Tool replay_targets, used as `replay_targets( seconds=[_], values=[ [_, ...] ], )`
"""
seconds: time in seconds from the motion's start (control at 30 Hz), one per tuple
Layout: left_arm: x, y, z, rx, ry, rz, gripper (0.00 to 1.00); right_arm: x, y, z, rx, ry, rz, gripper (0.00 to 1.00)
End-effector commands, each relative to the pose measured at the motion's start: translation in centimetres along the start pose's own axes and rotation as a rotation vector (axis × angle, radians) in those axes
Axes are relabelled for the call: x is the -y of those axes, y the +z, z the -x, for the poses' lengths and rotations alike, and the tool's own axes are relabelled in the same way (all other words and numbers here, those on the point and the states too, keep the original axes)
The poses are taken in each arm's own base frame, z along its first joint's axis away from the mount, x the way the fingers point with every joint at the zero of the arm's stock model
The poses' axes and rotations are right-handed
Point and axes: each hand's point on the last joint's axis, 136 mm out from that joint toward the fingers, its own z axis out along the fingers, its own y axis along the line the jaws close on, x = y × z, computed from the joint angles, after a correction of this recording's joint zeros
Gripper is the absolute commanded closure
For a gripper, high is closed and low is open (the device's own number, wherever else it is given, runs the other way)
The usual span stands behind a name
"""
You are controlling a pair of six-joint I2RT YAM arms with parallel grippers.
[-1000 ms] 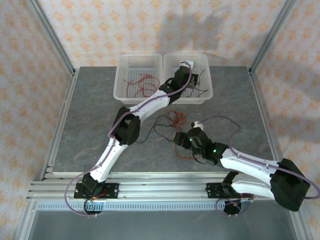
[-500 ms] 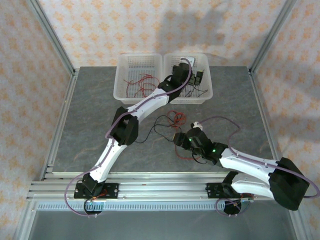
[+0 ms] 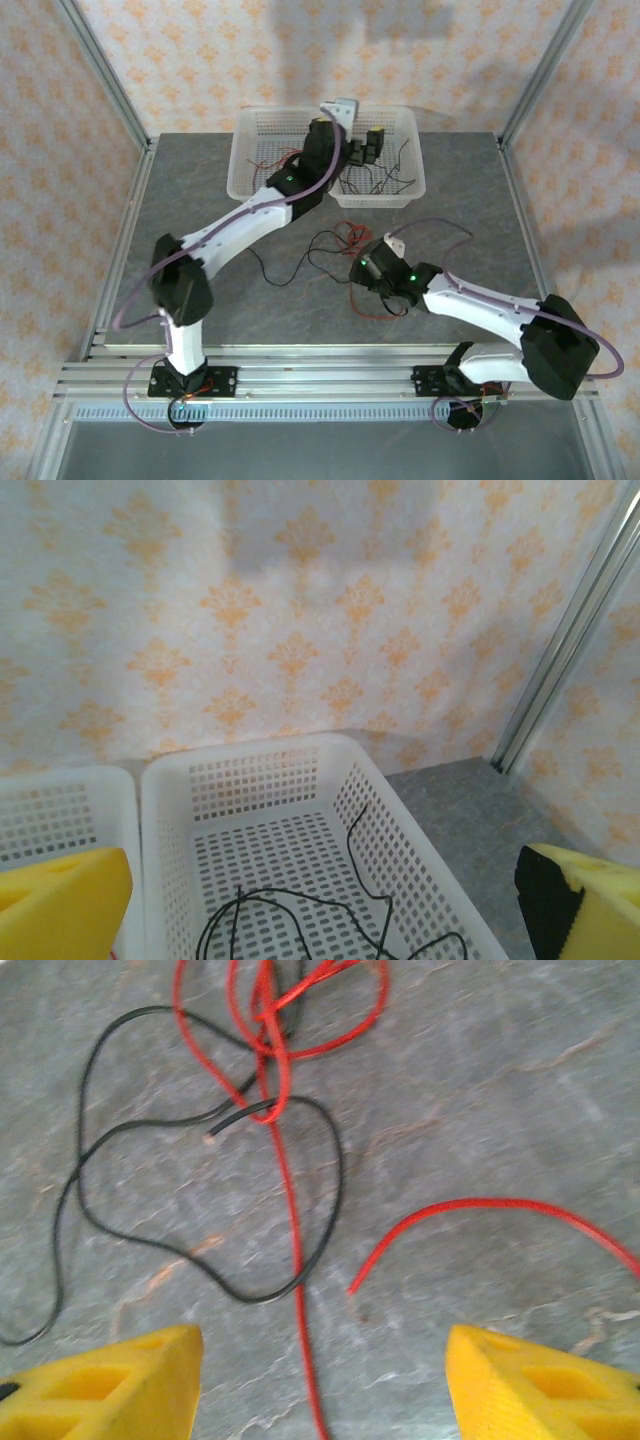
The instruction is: Untangle the cables
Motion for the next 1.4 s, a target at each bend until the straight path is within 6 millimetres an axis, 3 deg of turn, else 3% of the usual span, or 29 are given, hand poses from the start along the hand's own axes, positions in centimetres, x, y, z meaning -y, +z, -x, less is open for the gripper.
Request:
replay_targets(
  seconds=[0.0,0.2,0.3,0.43,0.57,0.67,0.8,1.13,1.27,1.37],
  values=[
    [-1.6,-2.2,-2.5,-0.032,-0.063,0.031,0.01,2.1,-0.1,1.8,0.031,-0.028,-0.113,0.37],
    [-3.8,-7.5,-8.5,-0.125,-0.116,0.047,0.04,1.8,-0.3,5.1,0.050,-0.023,-0.087,0.41],
    [-5.1,-9.7,-11.0,-0.164,-0.150,0.069,0.05,1.9,0.2,4.9,0.030,-0.023,-0.091,0.42],
    [-6.8,-11.7,-13.9,-0.221,-0.186,0.112,0.07,2.9,1.4,4.2,-0.014,-0.081,-0.152,0.46],
    [-8.5,-13.2,-16.5,-0.286,-0.190,0.178,0.08,3.8,1.3,5.6,-0.023,-0.258,-0.287,0.47],
    [-10.0,-14.0,-18.6,-0.332,-0.188,0.244,0.09,2.1,1.0,6.7,-0.012,-0.290,-0.241,0.47],
    [-11.0,-14.4,-21.6,-0.395,-0.209,0.294,0.13,-1.1,2.0,6.6,-0.017,-0.209,-0.089,0.46],
    [-10.9,-13.0,-26.8,-0.486,-0.215,0.301,0.24,-2.9,6.0,8.4,0.026,-0.133,-0.113,0.48],
    [-11.0,-12.2,-28.9,-0.519,-0.211,0.310,0.26,-3.2,6.7,8.7,0.028,-0.135,-0.122,0.55],
    [-10.9,-11.6,-30.8,-0.551,-0.209,0.313,0.27,-3.2,6.6,8.8,0.030,-0.134,-0.125,0.66]
  ],
)
